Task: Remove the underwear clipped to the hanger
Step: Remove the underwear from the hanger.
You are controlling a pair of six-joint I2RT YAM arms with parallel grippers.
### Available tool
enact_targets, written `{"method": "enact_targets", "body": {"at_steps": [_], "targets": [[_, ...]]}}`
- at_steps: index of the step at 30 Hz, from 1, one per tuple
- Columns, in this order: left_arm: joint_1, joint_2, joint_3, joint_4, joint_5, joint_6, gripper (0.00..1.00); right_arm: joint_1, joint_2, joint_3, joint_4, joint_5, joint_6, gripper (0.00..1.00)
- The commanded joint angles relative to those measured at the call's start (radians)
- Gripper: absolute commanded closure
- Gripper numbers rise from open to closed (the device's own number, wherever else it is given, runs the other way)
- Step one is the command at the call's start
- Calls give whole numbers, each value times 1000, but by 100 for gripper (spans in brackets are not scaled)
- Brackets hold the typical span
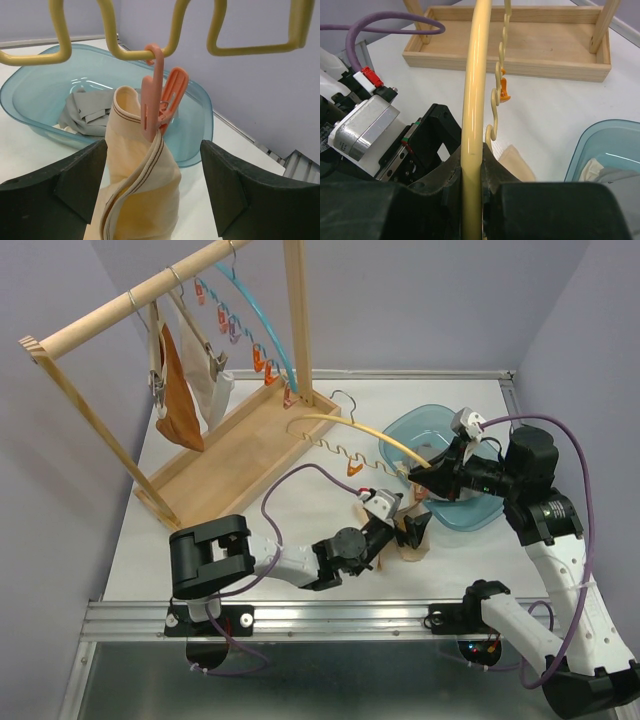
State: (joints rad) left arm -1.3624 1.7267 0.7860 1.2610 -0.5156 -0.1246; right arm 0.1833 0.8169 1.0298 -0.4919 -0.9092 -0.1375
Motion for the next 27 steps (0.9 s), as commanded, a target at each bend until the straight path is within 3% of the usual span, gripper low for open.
{"method": "enact_targets", "body": {"at_steps": [1,11,19,27], "targets": [[-10,-1,62,207,-84,34,15,-7,-27,-20,110,-19,16,99],[-17,68,156,228,-169,115,19,-8,-30,-27,118,-28,26,99],[-17,97,196,256,-231,161,30,-10,-30,-28,121,-31,30,100],[-18,111,219,290,-238,180,32,-8,-28,-31,122,-30,30,99]]}}
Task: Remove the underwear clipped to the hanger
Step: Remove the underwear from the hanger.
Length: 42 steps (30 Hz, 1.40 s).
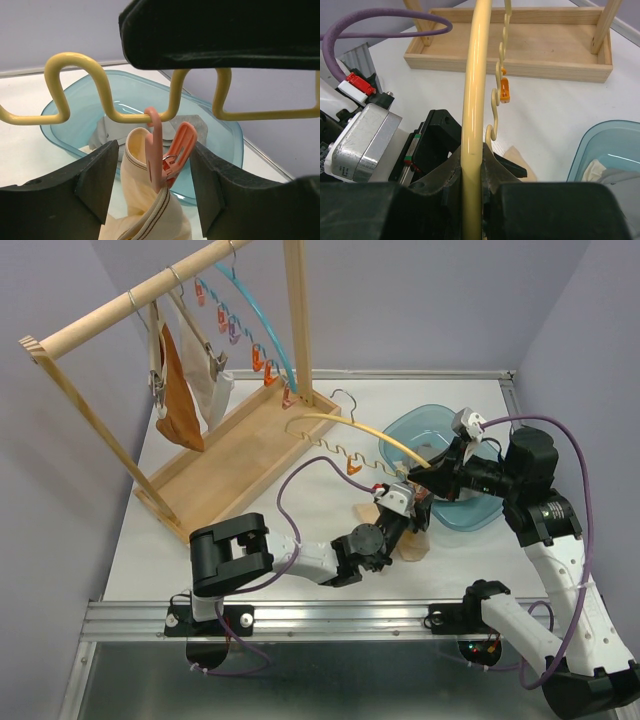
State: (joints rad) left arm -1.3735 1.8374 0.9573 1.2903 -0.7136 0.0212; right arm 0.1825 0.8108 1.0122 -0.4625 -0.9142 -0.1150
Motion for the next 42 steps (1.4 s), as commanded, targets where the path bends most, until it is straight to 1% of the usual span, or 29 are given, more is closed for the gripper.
{"method": "enact_targets", "body": {"at_steps": [1,6,7,11,12,14,21,26,34,42], "targets": [[-7,0,47,264,-44,36,32,-9,-21,-12,93,-26,8,99],[-7,-9,43,299,-52,52,34,-9,-18,-12,94,-26,8,100],[-7,-10,40,303,-50,54,36,-8,-16,-12,96,-26,8,100],[-9,-13,35,334,-46,65,37,-9,-18,-14,94,-26,8,100],[-9,-15,34,342,-46,68,40,-11,-18,-15,94,-26,6,100],[-9,-18,26,368,-41,72,41,-9,-16,-15,94,-25,6,100],[-21,-32,6,432,-26,100,41,-9,-16,-17,96,-22,6,99],[-27,-46,-25,487,-17,109,36,-11,-15,-17,96,-18,8,99],[-39,-47,-46,593,-18,169,36,-11,-19,-21,97,-17,8,99],[-41,-61,-32,593,-24,197,36,-15,-19,-21,99,-18,8,100]]}}
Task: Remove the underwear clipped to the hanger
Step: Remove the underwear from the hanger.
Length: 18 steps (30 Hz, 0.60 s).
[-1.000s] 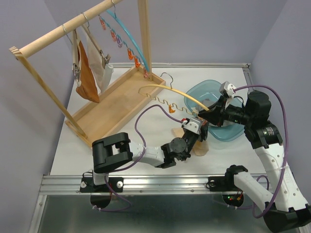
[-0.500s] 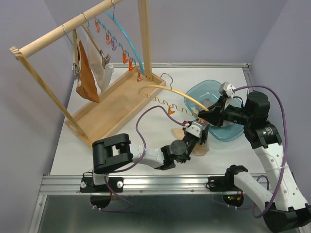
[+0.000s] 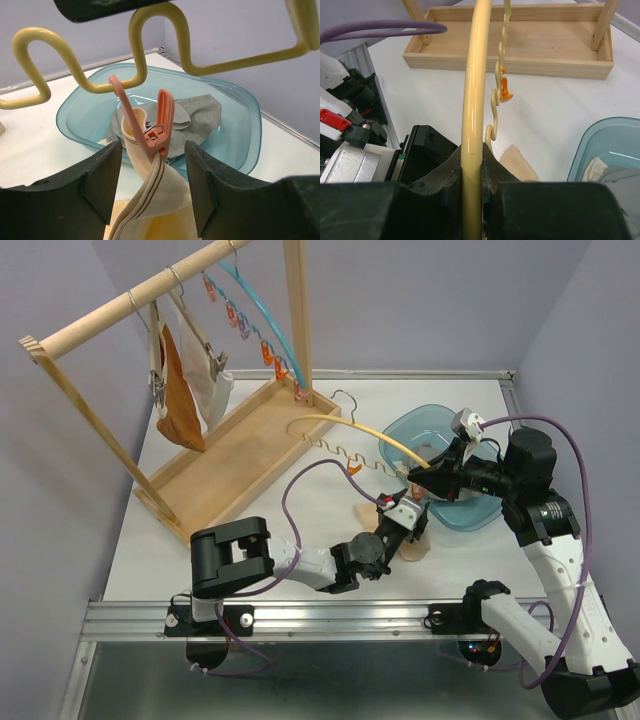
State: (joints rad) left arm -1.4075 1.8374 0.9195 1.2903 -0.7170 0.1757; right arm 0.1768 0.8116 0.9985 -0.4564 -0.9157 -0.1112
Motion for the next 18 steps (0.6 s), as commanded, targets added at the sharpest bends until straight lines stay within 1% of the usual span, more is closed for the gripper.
{"method": "enact_targets", "body": {"at_steps": [1,8,18], "targets": [[-5,-63,7,590,-24,47,36,-8,-20,-9,93,-18,4,99],[-5,-79,28,546,-22,61,36,-11,-22,-9,94,-20,5,99],[-5,-84,13,543,-1,68,37,-14,-25,-12,94,-20,4,99]]}}
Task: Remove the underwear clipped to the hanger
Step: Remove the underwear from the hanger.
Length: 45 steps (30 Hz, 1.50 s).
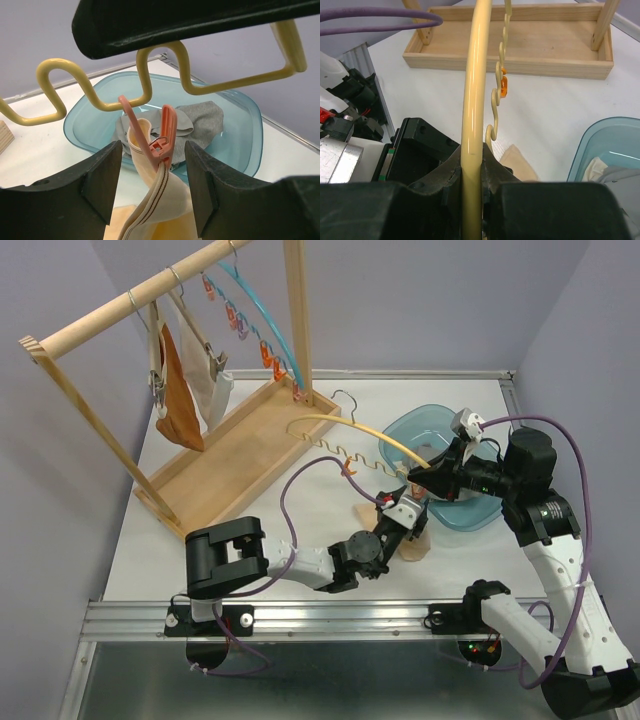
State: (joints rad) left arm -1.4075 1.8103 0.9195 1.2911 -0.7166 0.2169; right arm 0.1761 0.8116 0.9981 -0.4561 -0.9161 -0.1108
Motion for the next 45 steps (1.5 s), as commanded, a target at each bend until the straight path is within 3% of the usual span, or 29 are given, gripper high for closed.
{"method": "enact_targets", "body": {"at_steps": [1,10,45], "targets": [[-5,-57,12,542,3,32,37,-13,-25,-12,94,-20,5,99],[1,-109,12,488,26,10,39,-15,-22,-10,96,-21,7,99],[42,-39,96,312,17,-131,47,-17,-20,-4,97,-43,16,100]]}}
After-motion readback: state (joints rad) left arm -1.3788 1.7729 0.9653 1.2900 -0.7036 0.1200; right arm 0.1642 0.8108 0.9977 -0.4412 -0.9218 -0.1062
